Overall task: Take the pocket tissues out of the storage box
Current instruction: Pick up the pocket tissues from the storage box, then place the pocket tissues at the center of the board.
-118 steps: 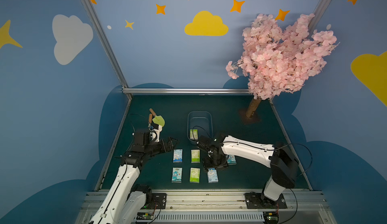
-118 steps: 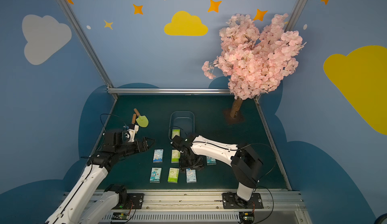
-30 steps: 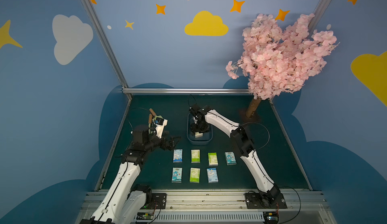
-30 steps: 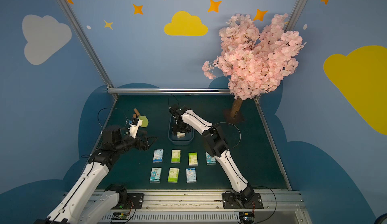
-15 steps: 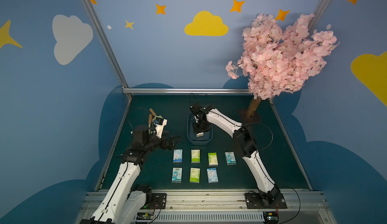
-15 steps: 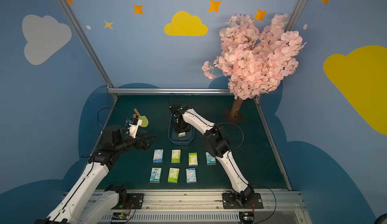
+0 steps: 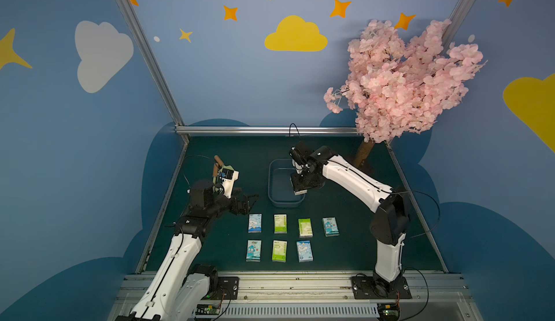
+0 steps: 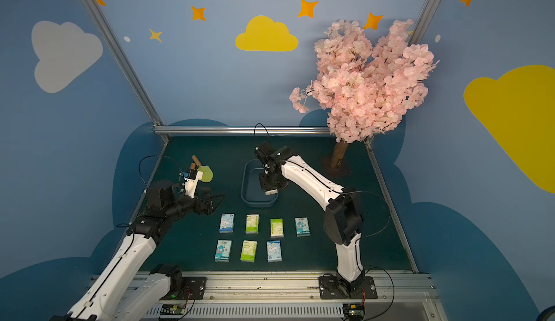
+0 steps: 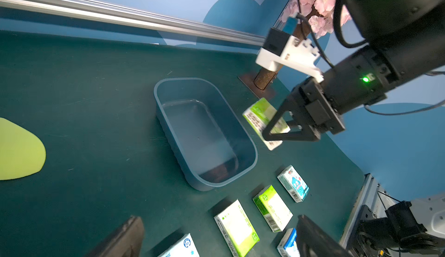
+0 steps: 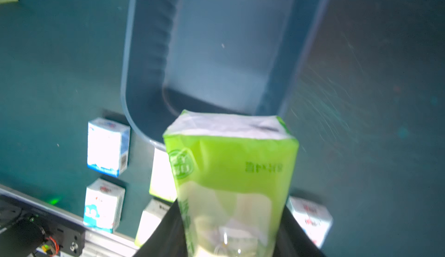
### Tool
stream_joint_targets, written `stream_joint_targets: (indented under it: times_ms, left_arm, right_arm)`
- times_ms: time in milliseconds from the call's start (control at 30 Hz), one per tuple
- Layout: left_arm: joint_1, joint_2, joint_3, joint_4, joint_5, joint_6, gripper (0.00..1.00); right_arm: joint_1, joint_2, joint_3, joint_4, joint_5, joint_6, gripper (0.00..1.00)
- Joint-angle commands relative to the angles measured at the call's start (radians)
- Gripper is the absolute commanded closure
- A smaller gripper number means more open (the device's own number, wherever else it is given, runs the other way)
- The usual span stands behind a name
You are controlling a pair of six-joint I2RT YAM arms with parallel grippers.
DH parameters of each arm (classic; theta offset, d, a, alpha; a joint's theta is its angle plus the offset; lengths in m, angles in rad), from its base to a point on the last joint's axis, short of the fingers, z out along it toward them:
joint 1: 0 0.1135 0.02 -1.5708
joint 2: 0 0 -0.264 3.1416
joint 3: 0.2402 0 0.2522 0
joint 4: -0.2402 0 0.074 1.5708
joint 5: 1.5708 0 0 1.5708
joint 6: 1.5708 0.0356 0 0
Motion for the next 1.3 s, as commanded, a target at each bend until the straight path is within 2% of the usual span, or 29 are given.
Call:
stream_joint_targets:
  times_ms: [0,300,567,967,1267]
  left_arm:
    - [0.002,-0.022,-0.026,0.036,-0.011,-0.023,0.00]
    - [0.002,-0.057,-0.068,0.053,-0.054,-0.044,0.00]
    - [0.002,-0.051,-0.082,0.062,-0.080,-0.037,0.00]
    - [0.001,-0.041,-0.087,0.068,-0.111,-0.030,0.00]
    - [0.002,-0.043,-0.089,0.068,-0.117,-0.028,0.00]
  right_arm:
    - [0.015,-0.118,-0.099,-0.028,0.028,0.052,0.54]
    - [0.054,-0.453,-0.413,-0.125,0.087,0.169,0.54]
    - [0.079,-0.646,-0.638,-0.175,0.094,0.254,0.53]
    - [0.112,-0.760,-0.938,-0.032,0.010,0.348,0.53]
    - [0.129,-0.727,-1.060,0.099,-0.046,0.366,0.53]
